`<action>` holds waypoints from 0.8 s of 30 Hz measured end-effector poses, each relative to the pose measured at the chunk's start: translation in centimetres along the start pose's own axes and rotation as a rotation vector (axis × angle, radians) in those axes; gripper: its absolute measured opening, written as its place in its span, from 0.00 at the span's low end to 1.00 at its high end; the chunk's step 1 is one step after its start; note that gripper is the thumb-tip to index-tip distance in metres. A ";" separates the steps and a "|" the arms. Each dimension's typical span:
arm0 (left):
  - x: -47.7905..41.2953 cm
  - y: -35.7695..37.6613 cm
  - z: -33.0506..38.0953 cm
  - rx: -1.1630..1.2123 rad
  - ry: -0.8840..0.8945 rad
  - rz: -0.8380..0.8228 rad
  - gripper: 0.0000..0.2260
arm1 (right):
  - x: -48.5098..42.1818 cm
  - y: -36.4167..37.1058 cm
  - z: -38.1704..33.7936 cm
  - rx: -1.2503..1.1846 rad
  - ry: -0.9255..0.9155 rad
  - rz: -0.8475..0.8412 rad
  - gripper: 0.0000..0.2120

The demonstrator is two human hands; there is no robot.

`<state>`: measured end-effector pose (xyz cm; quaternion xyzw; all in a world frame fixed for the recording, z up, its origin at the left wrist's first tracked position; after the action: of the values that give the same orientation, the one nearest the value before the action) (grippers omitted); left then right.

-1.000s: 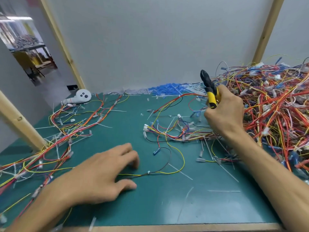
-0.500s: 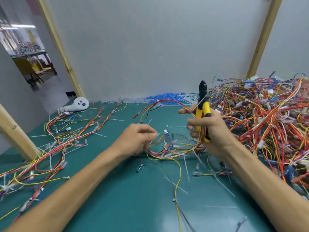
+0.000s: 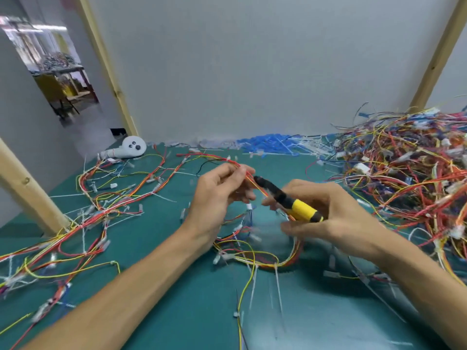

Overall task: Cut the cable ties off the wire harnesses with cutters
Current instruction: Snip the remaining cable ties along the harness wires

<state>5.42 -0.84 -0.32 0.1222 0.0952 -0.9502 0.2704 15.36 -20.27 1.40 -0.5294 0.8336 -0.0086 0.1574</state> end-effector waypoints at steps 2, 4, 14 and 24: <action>0.3 0.0 0.0 0.029 -0.005 -0.082 0.06 | 0.2 0.1 -0.2 -0.100 -0.006 0.015 0.16; 0.6 0.4 0.1 0.047 -0.025 -0.182 0.11 | 0.3 0.5 -0.3 -0.118 -0.047 0.031 0.13; 1.2 1.0 0.2 0.162 -0.091 -0.190 0.06 | 0.4 0.6 0.3 0.268 -0.301 0.290 0.06; 1.1 1.0 0.2 0.171 -0.019 -0.163 0.01 | 0.5 0.2 0.4 0.345 -0.273 0.407 0.08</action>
<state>5.01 -2.26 -0.52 0.1277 0.0207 -0.9748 0.1815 15.14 -20.58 0.81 -0.3133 0.8799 -0.0473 0.3542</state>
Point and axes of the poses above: each hand's wrist, its own x-axis away from the middle knuckle, its own y-axis out of the palm, z = x × y, the point moved 2 cm from there along -x, towards the middle knuckle, and after that the axes turned 15 degrees about -x, right-handed, at the moved point
